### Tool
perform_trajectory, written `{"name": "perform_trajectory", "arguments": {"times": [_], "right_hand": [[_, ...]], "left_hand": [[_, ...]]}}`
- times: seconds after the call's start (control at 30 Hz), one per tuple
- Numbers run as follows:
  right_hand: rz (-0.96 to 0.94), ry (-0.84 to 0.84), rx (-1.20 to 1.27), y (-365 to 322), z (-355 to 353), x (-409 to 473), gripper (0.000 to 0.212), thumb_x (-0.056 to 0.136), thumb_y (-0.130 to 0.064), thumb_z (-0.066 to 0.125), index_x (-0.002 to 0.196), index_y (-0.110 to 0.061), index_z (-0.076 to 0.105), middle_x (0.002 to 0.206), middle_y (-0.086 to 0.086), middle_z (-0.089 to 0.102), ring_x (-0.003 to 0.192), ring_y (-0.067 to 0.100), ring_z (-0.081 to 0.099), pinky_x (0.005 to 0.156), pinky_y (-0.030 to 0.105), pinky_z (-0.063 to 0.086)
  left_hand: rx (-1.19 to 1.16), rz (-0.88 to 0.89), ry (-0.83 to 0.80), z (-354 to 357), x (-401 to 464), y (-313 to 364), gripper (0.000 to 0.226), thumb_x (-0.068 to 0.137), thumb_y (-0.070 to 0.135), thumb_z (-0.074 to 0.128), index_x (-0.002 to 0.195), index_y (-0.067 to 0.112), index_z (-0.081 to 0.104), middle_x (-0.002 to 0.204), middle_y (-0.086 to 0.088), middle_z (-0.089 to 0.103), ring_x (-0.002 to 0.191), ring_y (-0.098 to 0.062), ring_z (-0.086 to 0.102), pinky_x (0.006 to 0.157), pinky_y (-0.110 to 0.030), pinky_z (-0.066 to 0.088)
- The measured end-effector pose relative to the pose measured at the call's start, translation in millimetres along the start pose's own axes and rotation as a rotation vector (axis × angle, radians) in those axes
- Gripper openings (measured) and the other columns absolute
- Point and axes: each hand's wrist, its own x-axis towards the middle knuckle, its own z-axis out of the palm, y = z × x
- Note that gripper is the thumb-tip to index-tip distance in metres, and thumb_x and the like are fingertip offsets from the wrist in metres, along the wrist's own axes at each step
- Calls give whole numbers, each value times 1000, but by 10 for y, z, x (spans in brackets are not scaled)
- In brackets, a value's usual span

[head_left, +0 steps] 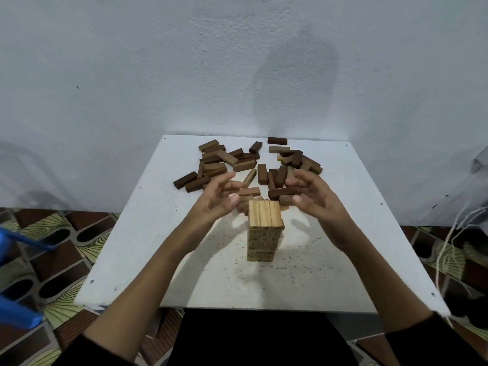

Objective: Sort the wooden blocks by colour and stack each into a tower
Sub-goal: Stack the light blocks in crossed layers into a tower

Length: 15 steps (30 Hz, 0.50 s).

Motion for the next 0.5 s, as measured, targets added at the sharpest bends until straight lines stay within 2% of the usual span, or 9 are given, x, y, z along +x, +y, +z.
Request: {"name": "perform_trajectory", "arguments": {"times": [0.07, 0.13, 0.17, 0.23, 0.33, 0.4, 0.47, 0.5], "right_hand": [[26, 103, -24, 53, -86, 118, 40, 89, -19, 62, 127, -23, 49, 121, 0, 59, 109, 6, 56, 86, 16, 50], [79, 196, -81, 140, -166, 269, 28, 91, -12, 59, 118, -21, 57, 115, 4, 62, 107, 12, 58, 91, 25, 50], [112, 236, -122, 192, -209, 369, 23, 91, -10, 59, 112, -20, 60, 111, 4, 63, 107, 16, 58, 90, 27, 50], [170, 300, -218, 288, -260, 549, 17, 90, -7, 58, 102, -17, 62, 105, 2, 63, 105, 19, 59, 80, 16, 46], [193, 385, -354, 294, -304, 823, 17, 90, 0, 50, 94, -14, 60, 101, 0, 62, 97, 11, 60, 68, 10, 39], [189, 363, -353, 323, -324, 952, 22, 90, 8, 43, 91, -9, 59, 87, -3, 60, 81, -1, 61, 57, 3, 36], [209, 326, -397, 403, -337, 1101, 28, 89, 12, 39, 89, -7, 59, 77, -5, 56, 71, 1, 61, 48, 2, 36], [234, 308, -432, 463, -322, 1158, 29, 89, 12, 38, 89, -7, 60, 78, -1, 58, 71, 6, 61, 50, 3, 37]], "left_hand": [[72, -24, 94, -99, 98, -64, 45, 89, 35, 56, 131, 21, 51, 123, -1, 60, 115, -8, 57, 91, -21, 48], [180, -41, 179, -177, 251, -149, 32, 90, 30, 59, 120, 19, 60, 117, -1, 64, 110, -11, 58, 95, -24, 47], [236, -46, 208, -197, 354, -186, 23, 91, 23, 61, 113, 17, 64, 114, 0, 65, 105, -10, 59, 92, -19, 47], [347, -60, 241, -205, 540, -268, 13, 91, 11, 61, 102, 16, 67, 107, 0, 67, 94, -6, 59, 79, -9, 45], [429, -82, 222, -153, 875, -347, 16, 90, 4, 59, 93, 17, 67, 93, 2, 67, 89, -9, 61, 77, -14, 46], [470, -79, 165, -85, 1073, -384, 17, 90, 3, 60, 91, 18, 67, 87, 5, 67, 86, -11, 62, 76, -18, 48], [521, -69, 111, -1, 1300, -400, 15, 90, 4, 59, 93, 16, 69, 91, 3, 67, 84, -10, 61, 71, -11, 45], [551, -63, 85, 40, 1382, -397, 15, 91, 5, 58, 95, 14, 69, 93, 2, 66, 84, -9, 59, 68, -6, 43]]}}
